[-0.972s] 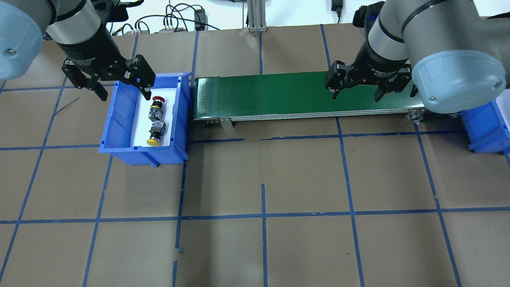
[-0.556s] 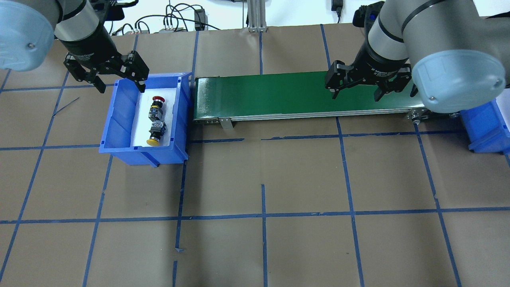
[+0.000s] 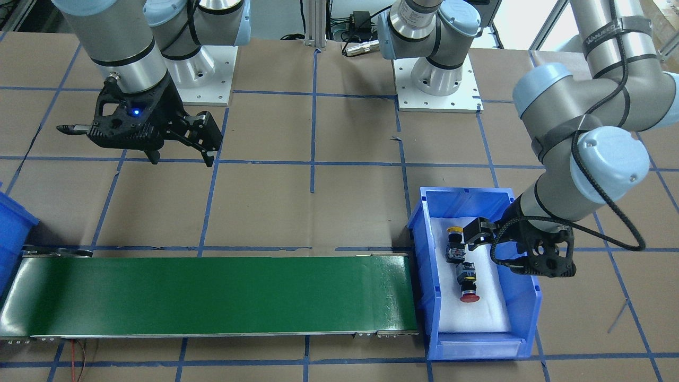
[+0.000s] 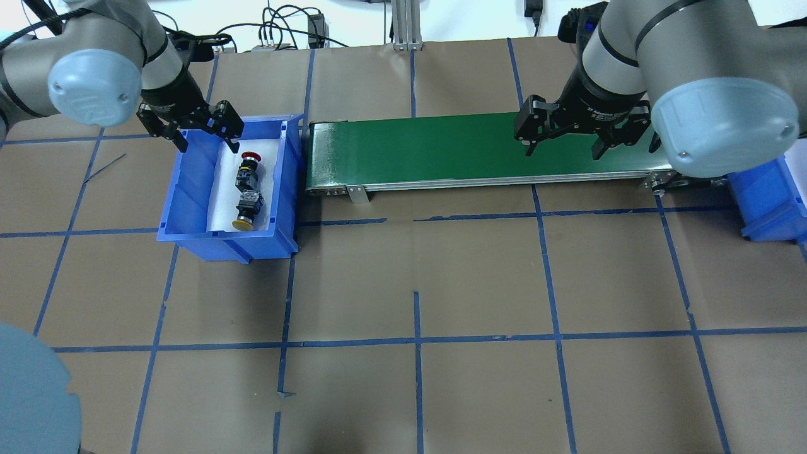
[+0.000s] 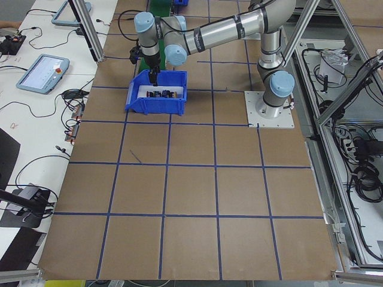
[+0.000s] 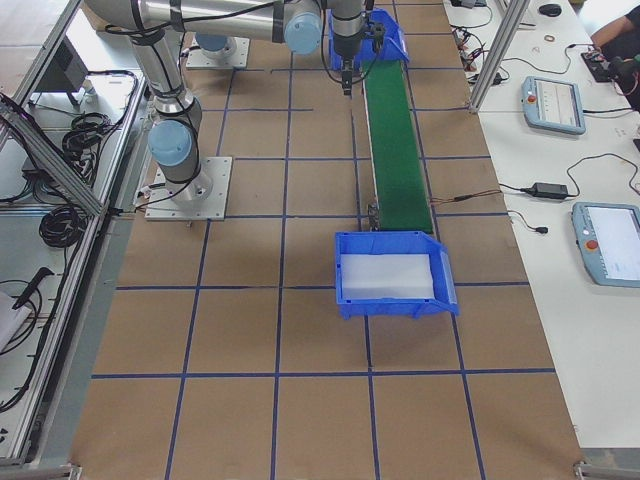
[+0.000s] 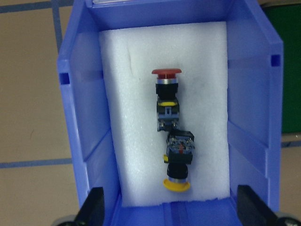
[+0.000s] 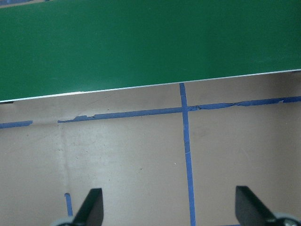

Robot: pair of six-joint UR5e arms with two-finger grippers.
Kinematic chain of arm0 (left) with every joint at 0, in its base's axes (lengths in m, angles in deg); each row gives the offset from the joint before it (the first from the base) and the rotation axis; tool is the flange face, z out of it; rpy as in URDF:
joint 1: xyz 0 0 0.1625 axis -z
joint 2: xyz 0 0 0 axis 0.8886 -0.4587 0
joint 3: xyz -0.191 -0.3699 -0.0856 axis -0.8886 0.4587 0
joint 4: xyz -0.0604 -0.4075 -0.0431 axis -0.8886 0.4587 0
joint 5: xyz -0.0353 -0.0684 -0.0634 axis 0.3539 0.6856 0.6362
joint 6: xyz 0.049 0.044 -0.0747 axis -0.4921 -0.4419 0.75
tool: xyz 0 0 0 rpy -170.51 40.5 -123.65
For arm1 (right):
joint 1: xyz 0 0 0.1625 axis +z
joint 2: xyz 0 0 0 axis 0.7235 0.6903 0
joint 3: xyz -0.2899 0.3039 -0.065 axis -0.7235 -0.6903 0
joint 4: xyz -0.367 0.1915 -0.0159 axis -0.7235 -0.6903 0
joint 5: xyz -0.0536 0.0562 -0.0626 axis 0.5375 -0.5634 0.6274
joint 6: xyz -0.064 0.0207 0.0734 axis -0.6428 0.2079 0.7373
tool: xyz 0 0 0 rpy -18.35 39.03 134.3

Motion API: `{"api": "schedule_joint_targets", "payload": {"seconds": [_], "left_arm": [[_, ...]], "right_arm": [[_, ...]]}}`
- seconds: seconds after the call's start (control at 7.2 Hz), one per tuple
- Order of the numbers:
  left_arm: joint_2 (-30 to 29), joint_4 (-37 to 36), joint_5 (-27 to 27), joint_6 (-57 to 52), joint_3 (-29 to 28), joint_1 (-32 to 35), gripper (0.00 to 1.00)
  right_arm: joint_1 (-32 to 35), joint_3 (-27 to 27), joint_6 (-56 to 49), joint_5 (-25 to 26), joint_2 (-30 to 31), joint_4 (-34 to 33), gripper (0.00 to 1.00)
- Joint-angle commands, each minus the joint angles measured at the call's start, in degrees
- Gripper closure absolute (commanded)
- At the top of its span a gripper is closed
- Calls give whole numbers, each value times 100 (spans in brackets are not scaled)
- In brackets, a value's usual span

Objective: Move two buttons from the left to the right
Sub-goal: 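Grasp the yellow-capped button with the left gripper and lift it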

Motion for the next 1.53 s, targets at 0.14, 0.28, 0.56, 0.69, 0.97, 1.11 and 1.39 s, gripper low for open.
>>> {"api": "schedule_joint_targets", "payload": {"seconds": [0.14,0.28,0.56,0.69,0.97,1.11,1.39], "left_arm": [[-148,-540,100,41,641,-4,1],[-148,-698,213,59,896,-4,2],[-148,-1016,206,41,1065,-4,4],[-157,-1016,171,41,1126,-4,5],[-340,-1366,170,41,1153,-4,5],[-420,-1403,153,33,1136,-4,9],[-438,-1394,135,164,1180,-4,64]], "right_arm": [[9,-2,8,-10,6,4,0],[9,-2,8,-10,6,4,0],[9,-2,8,-10,6,4,0],[9,-2,8,-10,6,4,0],[9,-2,8,-10,-3,4,0],[9,-2,8,-2,6,4,0],[9,-2,8,-2,-3,4,0]]}}
